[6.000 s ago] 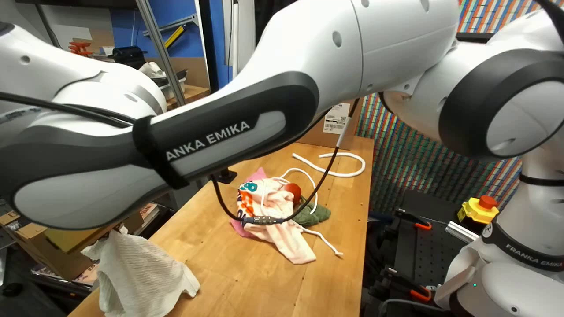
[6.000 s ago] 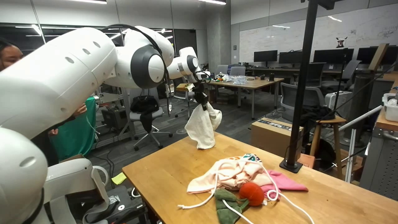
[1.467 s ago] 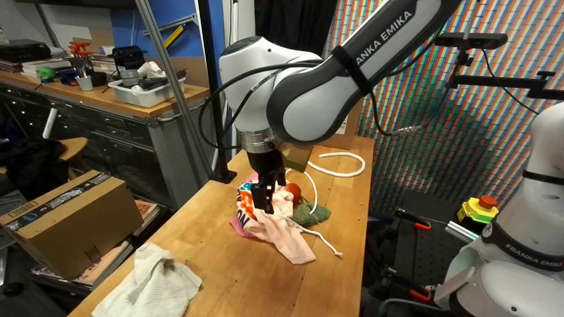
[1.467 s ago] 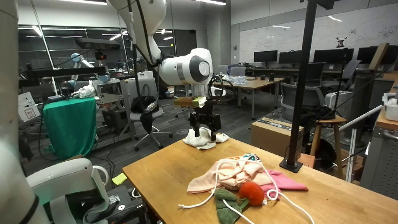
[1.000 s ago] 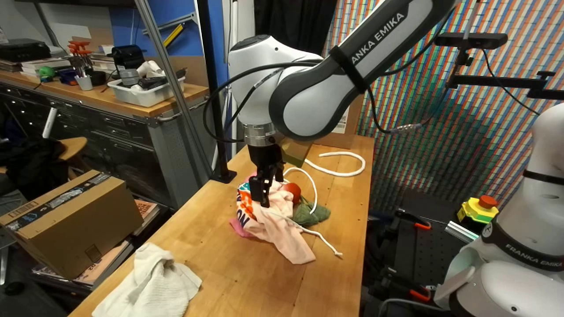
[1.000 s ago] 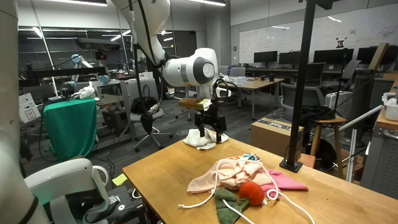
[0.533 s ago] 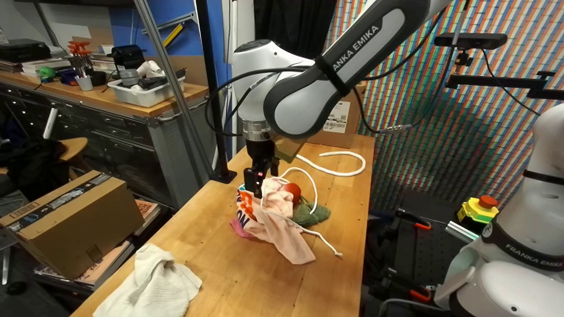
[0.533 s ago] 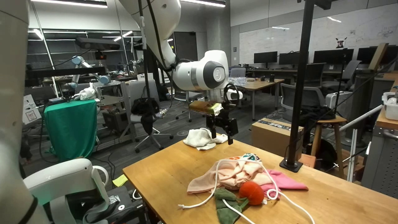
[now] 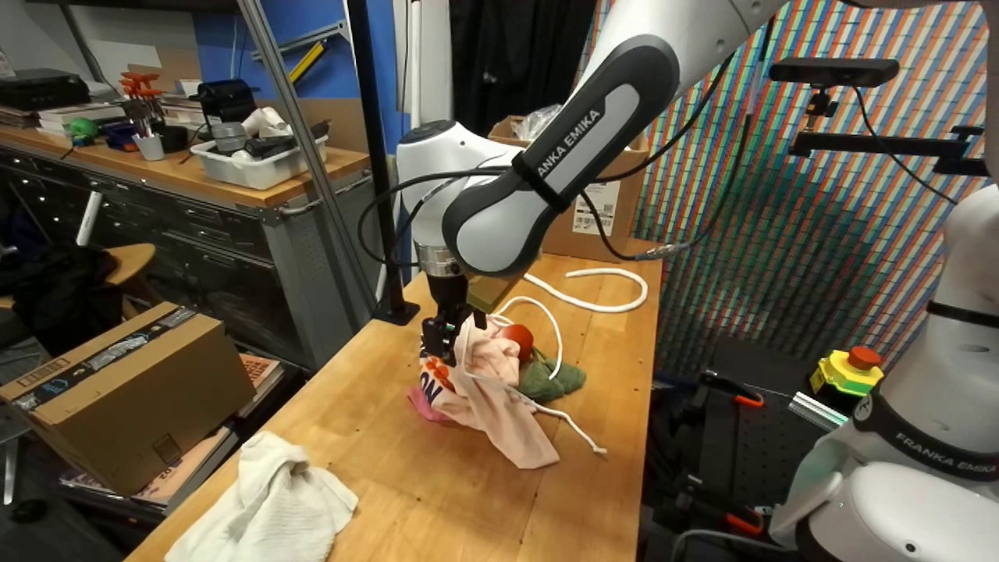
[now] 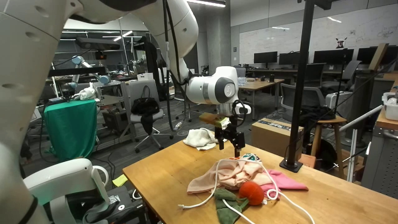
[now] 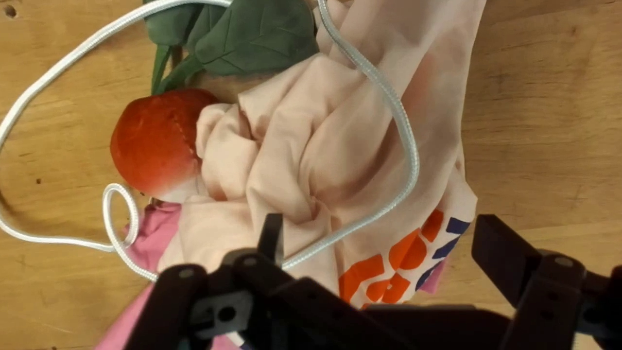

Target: Move the white towel to the right front corner, then move it to the left back corner, then move the rope to the right back corner, then move the peach shirt to the left front corner, then move the pink shirt away from you, then move the turnip plushie closer to you

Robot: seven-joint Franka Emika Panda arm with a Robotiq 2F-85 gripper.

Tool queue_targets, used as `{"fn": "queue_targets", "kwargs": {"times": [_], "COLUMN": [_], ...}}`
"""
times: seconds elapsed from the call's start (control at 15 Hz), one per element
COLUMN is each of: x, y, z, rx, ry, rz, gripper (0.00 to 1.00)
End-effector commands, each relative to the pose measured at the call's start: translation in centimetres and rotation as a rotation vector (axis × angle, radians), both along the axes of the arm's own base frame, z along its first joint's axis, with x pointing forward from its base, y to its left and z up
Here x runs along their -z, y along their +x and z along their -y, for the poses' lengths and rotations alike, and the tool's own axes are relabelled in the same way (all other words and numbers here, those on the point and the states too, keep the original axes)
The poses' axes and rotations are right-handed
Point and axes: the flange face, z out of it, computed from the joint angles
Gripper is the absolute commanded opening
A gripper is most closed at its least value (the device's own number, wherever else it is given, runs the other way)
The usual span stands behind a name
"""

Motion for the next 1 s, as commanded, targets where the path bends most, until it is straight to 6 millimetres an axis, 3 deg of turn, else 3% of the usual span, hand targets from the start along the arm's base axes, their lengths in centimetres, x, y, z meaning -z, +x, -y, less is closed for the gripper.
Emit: {"fn": "queue_targets", "kwargs": {"times": [0.0, 0.4, 0.8, 0.93], "x": [1.9, 4.0, 4.7, 4.6], "y": [0.9, 0.7, 0.9, 1.0], "z": [-0.6, -0.8, -0.4, -0.2], "rx": [0.028, 0.032, 0.04, 0.043], "ry": [-0.001, -0.019, -0.037, -0.04], "rz": [-0.021, -0.059, -0.074, -0.076], "gripper": [1.0, 1.0, 1.0, 0.74]}}
